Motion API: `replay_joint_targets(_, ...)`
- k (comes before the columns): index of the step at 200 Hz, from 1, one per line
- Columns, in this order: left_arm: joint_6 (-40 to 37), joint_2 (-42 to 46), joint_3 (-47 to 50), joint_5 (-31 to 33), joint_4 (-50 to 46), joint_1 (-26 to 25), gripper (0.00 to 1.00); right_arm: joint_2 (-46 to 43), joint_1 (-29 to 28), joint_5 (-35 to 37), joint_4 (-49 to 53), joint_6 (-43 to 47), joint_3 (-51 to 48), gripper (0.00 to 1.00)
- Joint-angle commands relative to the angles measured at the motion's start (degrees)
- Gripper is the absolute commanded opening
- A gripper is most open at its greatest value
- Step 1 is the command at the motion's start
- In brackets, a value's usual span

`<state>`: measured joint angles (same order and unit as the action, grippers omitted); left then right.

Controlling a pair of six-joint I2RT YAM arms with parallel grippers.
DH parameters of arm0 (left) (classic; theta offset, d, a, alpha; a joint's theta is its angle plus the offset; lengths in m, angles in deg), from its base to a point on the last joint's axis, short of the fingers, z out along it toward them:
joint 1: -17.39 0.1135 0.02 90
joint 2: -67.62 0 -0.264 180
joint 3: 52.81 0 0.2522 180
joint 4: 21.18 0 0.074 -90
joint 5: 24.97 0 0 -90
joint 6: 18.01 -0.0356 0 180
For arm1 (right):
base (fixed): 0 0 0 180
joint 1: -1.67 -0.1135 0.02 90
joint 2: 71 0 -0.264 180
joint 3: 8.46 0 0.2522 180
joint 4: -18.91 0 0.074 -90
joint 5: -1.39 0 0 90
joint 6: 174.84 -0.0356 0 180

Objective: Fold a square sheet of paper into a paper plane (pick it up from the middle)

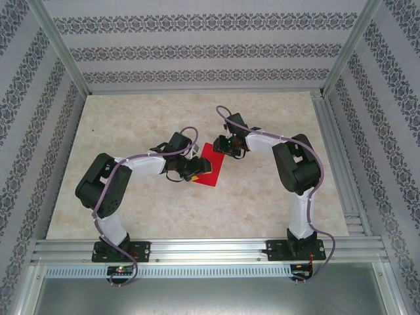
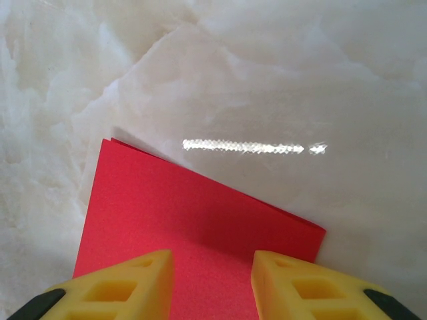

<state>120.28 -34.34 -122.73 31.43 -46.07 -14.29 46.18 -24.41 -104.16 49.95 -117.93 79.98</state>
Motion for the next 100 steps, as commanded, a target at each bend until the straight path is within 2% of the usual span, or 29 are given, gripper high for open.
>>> replay_joint_targets(1,0.9,-1.3,-2.3,-2.0,3.7,-0.8,0.6,2.5,0.4,0.0,0.0,-0.6,-2.0,0.38)
replay_joint_targets(54,1.2,-1.7,-4.0,-2.1,3.9,-1.2,0.63,2.4,0.4,-0.2,-0.1,-0.6,-2.2,0.38)
replay_joint_targets(100,-1.2,0.4,-1.6,0.4,-1.2,-1.2,0.64,2.4,0.5,0.1,-0.2,-0.6,-2.3,0.38)
